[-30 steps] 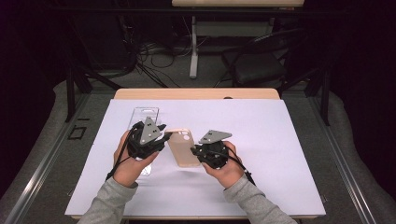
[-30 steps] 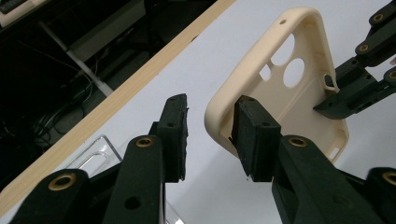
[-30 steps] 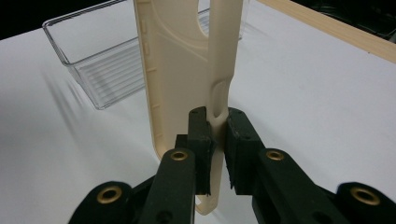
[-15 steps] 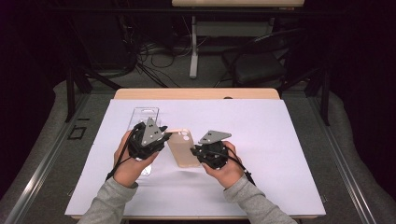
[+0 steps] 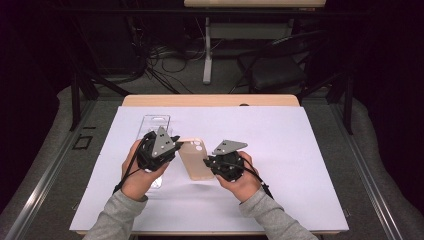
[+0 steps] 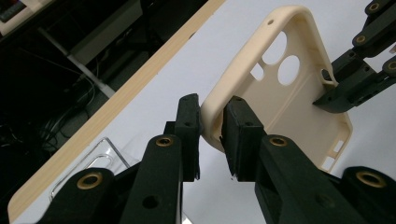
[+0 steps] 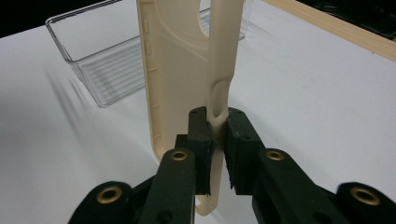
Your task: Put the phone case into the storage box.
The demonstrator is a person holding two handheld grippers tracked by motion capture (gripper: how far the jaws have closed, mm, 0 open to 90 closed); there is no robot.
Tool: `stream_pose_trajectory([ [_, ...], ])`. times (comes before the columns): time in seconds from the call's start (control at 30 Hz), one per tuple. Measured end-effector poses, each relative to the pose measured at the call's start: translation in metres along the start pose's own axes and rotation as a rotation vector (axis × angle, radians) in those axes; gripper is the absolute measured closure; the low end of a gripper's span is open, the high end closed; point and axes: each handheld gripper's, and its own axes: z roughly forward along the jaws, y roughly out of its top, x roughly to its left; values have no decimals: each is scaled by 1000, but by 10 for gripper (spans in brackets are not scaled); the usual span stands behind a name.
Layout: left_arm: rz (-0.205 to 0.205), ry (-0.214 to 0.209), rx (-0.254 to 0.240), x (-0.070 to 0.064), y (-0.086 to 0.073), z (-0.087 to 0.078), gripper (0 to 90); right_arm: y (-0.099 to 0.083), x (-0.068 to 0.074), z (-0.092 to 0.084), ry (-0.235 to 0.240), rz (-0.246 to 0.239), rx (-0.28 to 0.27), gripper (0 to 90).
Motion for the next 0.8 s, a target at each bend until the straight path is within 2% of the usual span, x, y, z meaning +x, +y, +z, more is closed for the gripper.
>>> stream_pose_trajectory([
  [0.8,31,8,-16,0,0,-2,791,0,-2,0,8,12,-7,812],
])
